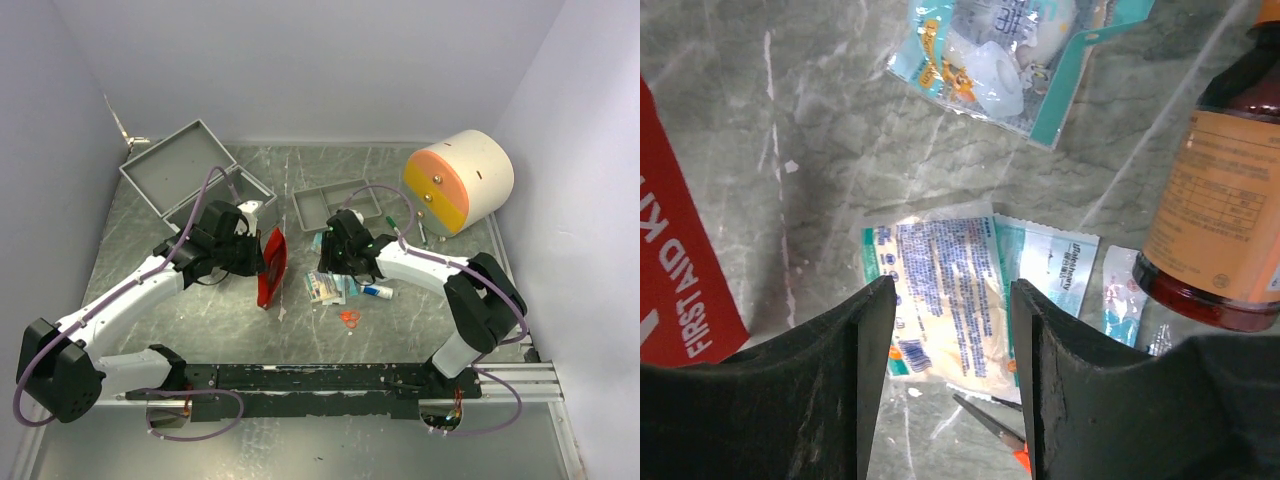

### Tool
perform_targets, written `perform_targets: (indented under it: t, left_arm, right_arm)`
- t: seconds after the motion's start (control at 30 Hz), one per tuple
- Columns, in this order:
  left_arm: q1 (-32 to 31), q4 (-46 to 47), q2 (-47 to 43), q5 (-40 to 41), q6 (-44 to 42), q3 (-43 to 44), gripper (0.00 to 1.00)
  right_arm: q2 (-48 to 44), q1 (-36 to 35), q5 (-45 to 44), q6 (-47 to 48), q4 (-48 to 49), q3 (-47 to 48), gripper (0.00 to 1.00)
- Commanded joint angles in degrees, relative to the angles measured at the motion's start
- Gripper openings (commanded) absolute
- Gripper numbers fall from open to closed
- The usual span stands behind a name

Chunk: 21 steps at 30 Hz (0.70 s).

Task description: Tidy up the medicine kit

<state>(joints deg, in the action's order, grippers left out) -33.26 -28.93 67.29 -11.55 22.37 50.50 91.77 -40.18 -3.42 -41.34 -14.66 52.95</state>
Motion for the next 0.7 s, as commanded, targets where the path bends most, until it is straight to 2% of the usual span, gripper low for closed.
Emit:
perform_targets:
  t: [0.0, 0.23, 0.67]
  left_arm:
    - [-0.49, 2.25, -0.69, -0.24, 0.71, -0.03, 0.07]
    - [-0.49, 3.17, -0.02, -1.80, 1.77, -0.01, 0.07]
    - [-0.49, 3.26, 1.02, -2.33, 2.06, 0.76, 0.07]
  right_arm:
    - [0.98, 0.00, -2.12, 4.01, -1.77, 0.65, 0.50]
    - [0.97, 0.33, 2.83, 7.18, 1.97, -2.60, 0.51]
    - [3.11, 2.10, 10.67, 6.89, 6.23, -6.14, 0.49]
